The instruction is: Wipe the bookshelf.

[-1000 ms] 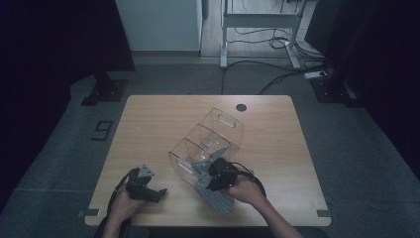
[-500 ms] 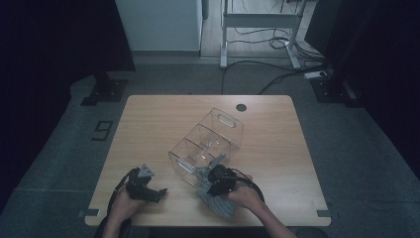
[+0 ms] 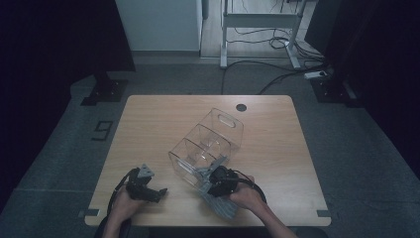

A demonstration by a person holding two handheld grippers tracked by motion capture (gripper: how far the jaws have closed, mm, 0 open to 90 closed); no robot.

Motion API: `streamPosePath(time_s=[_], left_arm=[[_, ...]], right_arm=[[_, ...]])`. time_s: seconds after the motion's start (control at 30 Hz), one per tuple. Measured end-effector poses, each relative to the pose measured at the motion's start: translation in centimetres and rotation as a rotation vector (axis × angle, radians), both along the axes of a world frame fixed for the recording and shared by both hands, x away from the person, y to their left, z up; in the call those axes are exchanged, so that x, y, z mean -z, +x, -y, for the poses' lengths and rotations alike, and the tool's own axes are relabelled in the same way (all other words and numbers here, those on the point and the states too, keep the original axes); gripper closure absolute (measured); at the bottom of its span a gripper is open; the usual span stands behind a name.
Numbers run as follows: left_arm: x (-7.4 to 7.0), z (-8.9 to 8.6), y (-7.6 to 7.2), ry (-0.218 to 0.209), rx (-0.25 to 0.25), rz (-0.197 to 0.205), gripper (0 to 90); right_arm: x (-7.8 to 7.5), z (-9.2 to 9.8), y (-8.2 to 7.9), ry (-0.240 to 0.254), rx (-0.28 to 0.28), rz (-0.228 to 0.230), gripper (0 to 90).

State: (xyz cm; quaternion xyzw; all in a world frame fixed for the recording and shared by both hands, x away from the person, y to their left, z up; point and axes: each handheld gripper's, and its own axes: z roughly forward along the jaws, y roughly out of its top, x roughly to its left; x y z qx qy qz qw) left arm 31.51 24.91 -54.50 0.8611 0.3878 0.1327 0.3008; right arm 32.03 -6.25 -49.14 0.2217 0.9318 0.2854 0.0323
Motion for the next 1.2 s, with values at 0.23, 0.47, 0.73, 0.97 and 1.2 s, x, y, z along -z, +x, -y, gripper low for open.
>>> streamPosePath(time_s=[0.23, 0.47, 0.73, 0.97, 1.2], left_arm=[[0.1, 0.0, 0.0, -0.006, 0.001, 0.007, 0.0], [0.1, 0.0, 0.0, -0.005, 0.0, 0.008, 0.0], [0.1, 0.1, 0.0, -0.004, -0.001, 0.007, 0.0], [0.1, 0.1, 0.1, -0.003, -0.002, 0.008, 0.0], [0.1, 0.1, 0.1, -0.004, -0.003, 0.01, 0.0]], right_arm=[[-2.4, 1.2, -0.5, 0.019, 0.0, 0.009, 65.0], [-4.6, 3.0, -0.6, 0.036, 0.013, 0.022, 65.0], [-6.5, 5.7, -0.4, 0.052, 0.06, 0.03, 64.9], [-7.7, 8.8, 0.1, 0.055, 0.134, 0.051, 64.6], [-8.6, 12.2, 0.9, 0.051, 0.226, 0.08, 64.6]])
